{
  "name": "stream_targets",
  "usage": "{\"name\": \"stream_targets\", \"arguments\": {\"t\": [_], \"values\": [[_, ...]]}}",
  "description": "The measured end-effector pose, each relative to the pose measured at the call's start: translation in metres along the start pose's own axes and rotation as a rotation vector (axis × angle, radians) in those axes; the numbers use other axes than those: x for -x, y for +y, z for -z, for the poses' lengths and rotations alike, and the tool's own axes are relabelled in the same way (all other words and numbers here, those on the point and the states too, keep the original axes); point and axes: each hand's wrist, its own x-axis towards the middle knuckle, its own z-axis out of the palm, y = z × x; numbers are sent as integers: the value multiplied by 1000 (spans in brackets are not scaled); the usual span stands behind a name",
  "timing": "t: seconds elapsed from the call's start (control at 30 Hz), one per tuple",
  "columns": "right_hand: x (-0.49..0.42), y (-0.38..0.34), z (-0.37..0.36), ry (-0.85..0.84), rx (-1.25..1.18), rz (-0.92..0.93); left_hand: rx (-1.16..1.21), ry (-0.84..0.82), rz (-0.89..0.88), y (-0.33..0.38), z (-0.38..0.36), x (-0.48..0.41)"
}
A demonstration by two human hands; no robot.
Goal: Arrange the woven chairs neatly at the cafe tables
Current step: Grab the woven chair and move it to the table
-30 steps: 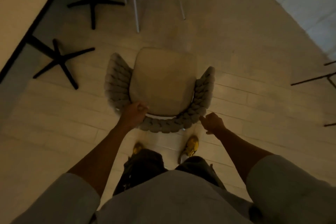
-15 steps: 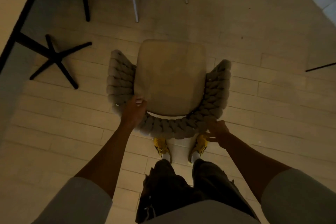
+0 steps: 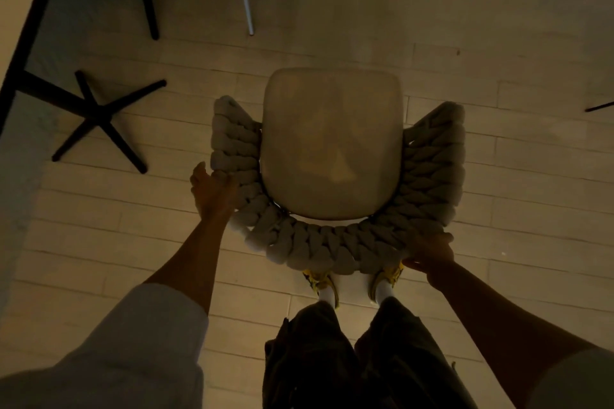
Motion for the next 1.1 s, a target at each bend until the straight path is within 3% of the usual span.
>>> {"name": "stream_targets", "arguments": {"t": [0.17,0.53,1.1], "values": [[17,-9,-19,132,-34,-7,34,-80,196,-15,-22,3],[2,-16,-36,302,-33,-40,-52,-33,103,-31,-21,9],[-23,-90,-5,168,232,125,83,14,211,-46,-31,61]]}}
